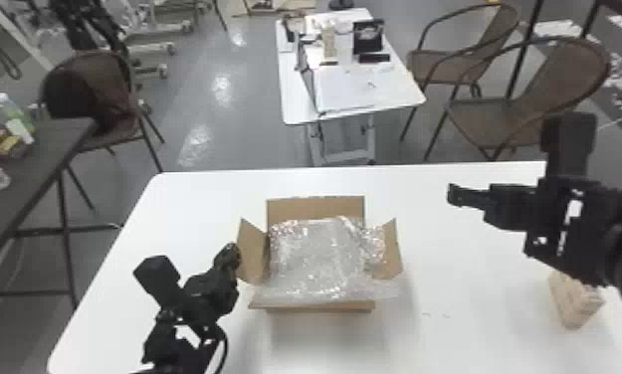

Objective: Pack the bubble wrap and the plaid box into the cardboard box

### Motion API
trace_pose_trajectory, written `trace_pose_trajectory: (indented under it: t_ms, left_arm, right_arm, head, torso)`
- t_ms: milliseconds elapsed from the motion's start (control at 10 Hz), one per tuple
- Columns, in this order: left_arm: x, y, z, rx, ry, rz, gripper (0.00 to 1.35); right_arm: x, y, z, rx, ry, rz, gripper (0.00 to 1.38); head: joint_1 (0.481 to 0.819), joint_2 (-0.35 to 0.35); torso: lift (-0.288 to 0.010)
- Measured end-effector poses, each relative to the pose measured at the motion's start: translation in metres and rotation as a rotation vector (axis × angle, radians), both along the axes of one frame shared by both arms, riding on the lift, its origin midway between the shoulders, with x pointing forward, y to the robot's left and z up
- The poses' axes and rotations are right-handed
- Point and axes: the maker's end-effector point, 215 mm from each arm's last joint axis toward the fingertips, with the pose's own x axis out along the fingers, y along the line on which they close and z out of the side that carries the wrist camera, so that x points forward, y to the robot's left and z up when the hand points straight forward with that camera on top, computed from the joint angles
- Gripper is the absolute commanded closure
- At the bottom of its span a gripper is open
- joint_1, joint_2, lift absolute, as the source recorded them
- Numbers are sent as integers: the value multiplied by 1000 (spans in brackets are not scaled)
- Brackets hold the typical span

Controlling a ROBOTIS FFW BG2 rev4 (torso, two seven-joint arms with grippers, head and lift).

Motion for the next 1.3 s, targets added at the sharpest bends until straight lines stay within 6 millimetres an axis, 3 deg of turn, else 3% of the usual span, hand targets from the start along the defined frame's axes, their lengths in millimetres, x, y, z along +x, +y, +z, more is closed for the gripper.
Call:
trace_pose_trajectory:
  t_ms: [200, 500, 700, 900, 1100, 1300]
  left_arm:
    - [-3, 3, 0, -5, -4, 7, 1202]
    - [-9, 11, -1, -11, -6, 24, 1202]
    - [-11, 13, -1, -13, -7, 28, 1202]
    - [-11, 13, -1, -14, -11, 27, 1202]
    - [-11, 14, 0, -14, -12, 28, 1202]
    - [-11, 15, -1, -15, -12, 30, 1202]
  right_arm:
    - [-28, -30, -25, -58, -62, -101, 136]
    - [-69, -99, -48, -148, -219, -339, 136]
    - [-92, -130, -58, -189, -307, -419, 137]
    - [-113, -166, -86, -219, -289, -456, 139]
    - [-130, -201, -119, -244, -232, -448, 140]
    - [-125, -216, -147, -233, -198, -356, 140]
  head:
    - [695, 108]
    - [695, 51]
    - [695, 25]
    - [695, -21]
    - [695, -53]
    - [695, -80]
  torso:
    - [0]
    - [0]
    - [0]
    - [0]
    - [0]
    - [0]
